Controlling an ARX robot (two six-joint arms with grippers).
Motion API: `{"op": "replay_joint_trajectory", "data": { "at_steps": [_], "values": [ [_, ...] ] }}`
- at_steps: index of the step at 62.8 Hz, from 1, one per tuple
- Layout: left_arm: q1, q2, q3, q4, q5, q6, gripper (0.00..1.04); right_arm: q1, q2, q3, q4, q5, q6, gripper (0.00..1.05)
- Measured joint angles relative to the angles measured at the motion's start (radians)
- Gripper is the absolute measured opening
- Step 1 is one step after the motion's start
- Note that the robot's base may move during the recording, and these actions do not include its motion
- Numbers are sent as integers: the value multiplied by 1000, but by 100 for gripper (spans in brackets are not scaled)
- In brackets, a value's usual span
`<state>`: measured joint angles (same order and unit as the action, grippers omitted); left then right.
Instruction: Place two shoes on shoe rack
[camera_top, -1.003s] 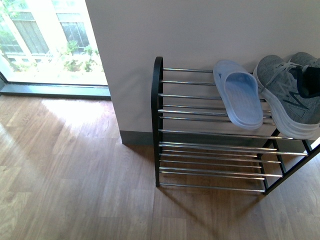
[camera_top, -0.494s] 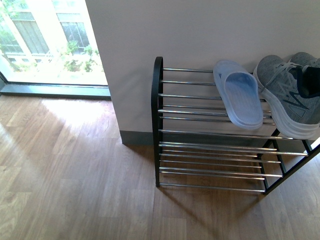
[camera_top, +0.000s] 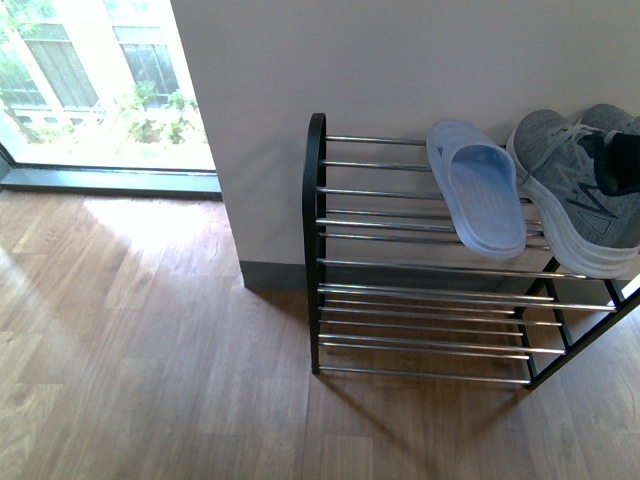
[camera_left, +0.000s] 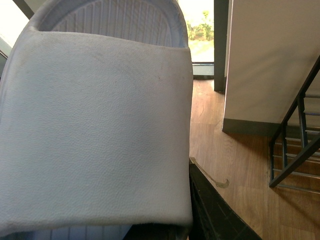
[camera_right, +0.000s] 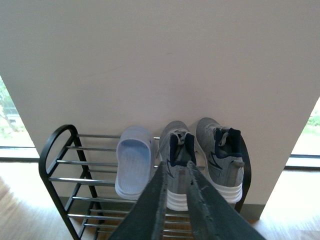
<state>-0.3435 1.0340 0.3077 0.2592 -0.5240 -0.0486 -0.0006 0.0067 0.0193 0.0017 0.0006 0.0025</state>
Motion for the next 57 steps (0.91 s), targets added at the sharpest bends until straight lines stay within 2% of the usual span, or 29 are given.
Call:
{"op": "replay_joint_trajectory", "data": {
  "at_steps": [4,8,25,57],
  "values": [
    [0,0,0,0,0,0,2,0,0,0,0,0,0,42],
    [0,0,0,0,-1,0,2,0,-1,0,-1,-3,0,56],
    [3,0,0,0,0,0,2,0,-2,0,-2,-4,0,96],
    [0,1,0,0,-1,0,2,0,-2,0,-2,3,0,96]
  ]
}}
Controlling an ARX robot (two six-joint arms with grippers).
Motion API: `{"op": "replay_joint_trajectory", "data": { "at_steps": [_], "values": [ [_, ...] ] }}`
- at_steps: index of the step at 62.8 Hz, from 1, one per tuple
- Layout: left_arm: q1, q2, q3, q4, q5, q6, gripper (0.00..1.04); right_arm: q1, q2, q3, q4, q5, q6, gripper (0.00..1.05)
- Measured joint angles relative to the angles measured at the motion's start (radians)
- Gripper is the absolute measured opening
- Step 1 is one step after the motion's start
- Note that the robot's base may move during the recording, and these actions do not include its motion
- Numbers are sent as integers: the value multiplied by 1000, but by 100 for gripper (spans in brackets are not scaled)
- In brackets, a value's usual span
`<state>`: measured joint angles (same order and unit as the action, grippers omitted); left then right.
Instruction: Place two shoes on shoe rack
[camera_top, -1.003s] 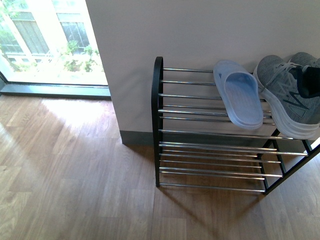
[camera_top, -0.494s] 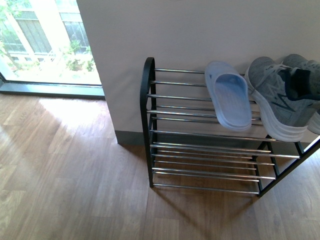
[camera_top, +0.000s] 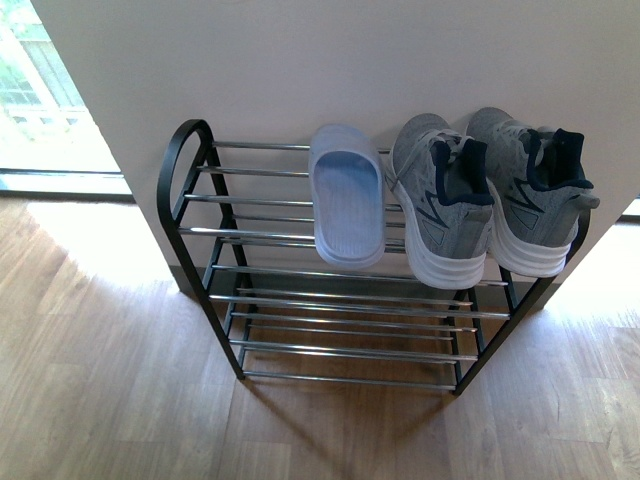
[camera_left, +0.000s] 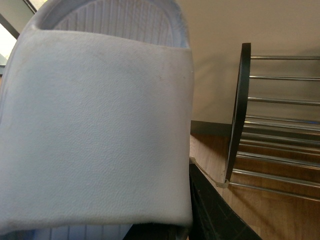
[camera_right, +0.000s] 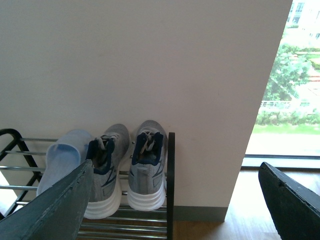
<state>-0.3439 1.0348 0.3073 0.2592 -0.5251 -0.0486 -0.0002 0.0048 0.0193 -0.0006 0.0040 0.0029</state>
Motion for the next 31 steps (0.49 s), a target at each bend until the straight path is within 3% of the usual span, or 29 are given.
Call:
{"op": "replay_joint_trajectory", "data": {
  "at_steps": [5,8,11,18,31],
  "values": [
    [-5,5,-1,15,-19,-8,2,1,0,0,0,-1,0,96],
    [-14,61,-1,128,-103,-48,2,1,0,0,0,0,0,96],
    [-10,132,26,218,-109,-69,2,1,0,0,0,-2,0,96],
    [13,345,171,316,0,-96,2,1,0,0,0,-4,0,96],
    [15,818,572,254,281,-181,2,0,0,0,0,-4,0,96]
  ]
}}
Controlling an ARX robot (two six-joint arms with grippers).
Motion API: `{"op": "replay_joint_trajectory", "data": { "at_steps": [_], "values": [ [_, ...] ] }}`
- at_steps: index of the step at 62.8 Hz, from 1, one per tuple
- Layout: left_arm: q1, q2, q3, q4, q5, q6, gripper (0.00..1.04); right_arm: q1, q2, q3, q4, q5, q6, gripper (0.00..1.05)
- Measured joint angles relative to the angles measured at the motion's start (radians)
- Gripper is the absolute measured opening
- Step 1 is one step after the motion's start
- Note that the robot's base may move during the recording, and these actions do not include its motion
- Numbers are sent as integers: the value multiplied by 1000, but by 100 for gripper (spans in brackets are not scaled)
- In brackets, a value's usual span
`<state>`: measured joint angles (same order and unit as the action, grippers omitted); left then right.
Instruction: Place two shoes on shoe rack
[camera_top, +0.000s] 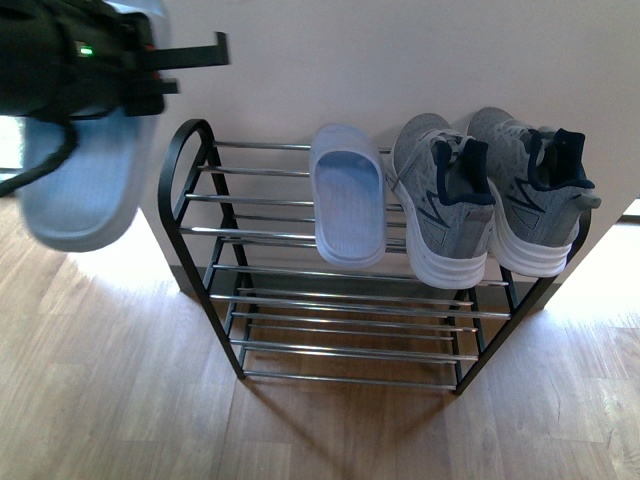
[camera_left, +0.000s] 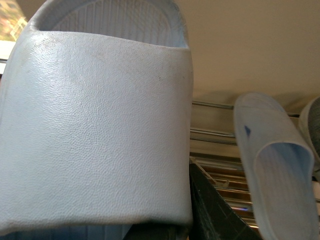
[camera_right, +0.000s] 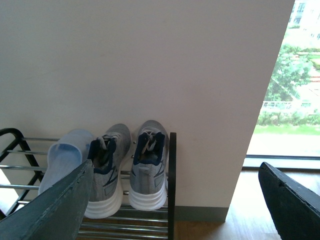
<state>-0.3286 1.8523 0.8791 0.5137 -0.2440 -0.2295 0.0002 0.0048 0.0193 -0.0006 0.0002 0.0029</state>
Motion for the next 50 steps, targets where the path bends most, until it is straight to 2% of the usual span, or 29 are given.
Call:
{"op": "replay_joint_trajectory", "data": {
  "at_steps": [2,8,24,41,48,50],
  "values": [
    [-2,92,92,-25,47,-23,2,0,0,0,0,0,0,96],
    [-9,298,322,-107,89,-49,2,0,0,0,0,0,0,96],
    [-21,574,660,-244,175,-107,2,0,0,0,0,0,0,96],
    [-24,689,792,-326,216,-129,2,0,0,0,0,0,0,96],
    [-24,694,794,-344,220,-129,18,0,0,0,0,0,0,96],
    [-25,694,789,-346,225,-128,26,0,0,0,0,0,0,96]
  ]
}}
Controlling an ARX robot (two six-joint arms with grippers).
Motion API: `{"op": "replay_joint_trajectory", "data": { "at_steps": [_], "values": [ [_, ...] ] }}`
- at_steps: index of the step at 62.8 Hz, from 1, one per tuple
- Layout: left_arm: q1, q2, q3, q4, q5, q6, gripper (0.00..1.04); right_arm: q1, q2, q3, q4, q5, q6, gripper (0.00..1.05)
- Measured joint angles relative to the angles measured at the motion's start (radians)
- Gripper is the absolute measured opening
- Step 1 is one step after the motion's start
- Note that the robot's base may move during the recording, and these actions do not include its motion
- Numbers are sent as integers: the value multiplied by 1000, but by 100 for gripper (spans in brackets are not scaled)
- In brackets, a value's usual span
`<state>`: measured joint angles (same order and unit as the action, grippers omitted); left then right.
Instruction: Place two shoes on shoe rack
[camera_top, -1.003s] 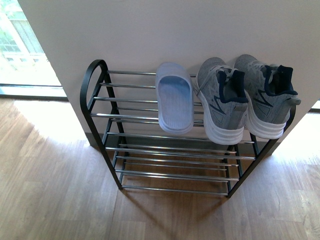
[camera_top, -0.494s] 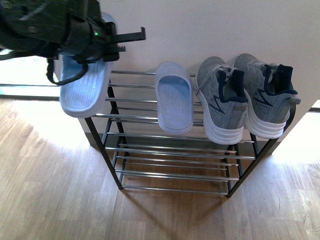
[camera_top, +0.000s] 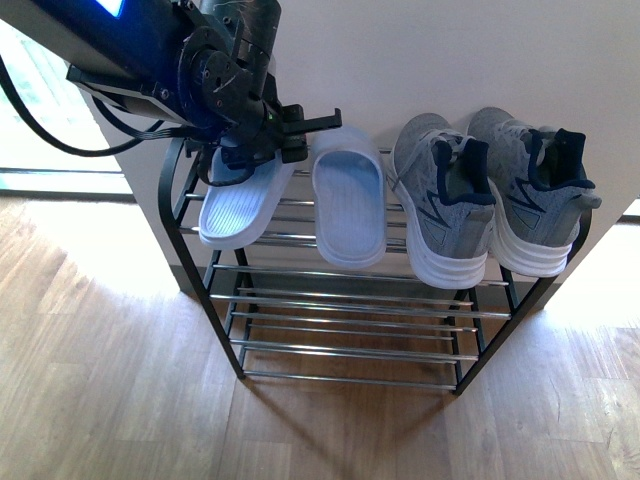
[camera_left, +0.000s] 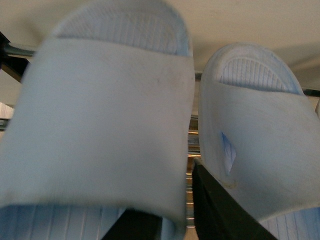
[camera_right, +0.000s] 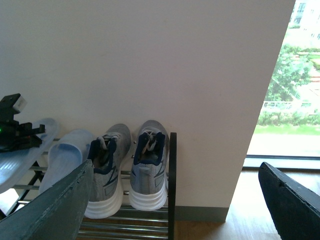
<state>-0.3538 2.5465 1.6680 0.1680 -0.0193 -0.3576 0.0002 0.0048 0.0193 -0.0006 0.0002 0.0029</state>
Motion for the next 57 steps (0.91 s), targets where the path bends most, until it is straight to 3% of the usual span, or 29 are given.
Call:
{"op": "replay_joint_trajectory", "data": {
  "at_steps": [5,6,26,36,45,48,51,57],
  "values": [
    [-1,-11,-24,2,-6,1,39,0,0,0,0,0,0,96],
    [-54,-408,-461,206,-275,9,96,0,0,0,0,0,0,96],
    [-64,-901,-972,256,-538,-33,95,0,0,0,0,0,0,96],
    [-68,-1240,-1186,166,-664,-48,95,0,0,0,0,0,0,96],
    [-56,-1472,-1282,41,-716,-78,95,0,0,0,0,0,0,96],
    [-45,-1479,-1295,92,-671,-48,93,0,0,0,0,0,0,96],
    [-2,-1477,-1386,357,-470,52,83,0,0,0,0,0,0,96],
    [49,-1508,-1495,610,-294,216,67,0,0,0,0,0,0,96]
  ]
}}
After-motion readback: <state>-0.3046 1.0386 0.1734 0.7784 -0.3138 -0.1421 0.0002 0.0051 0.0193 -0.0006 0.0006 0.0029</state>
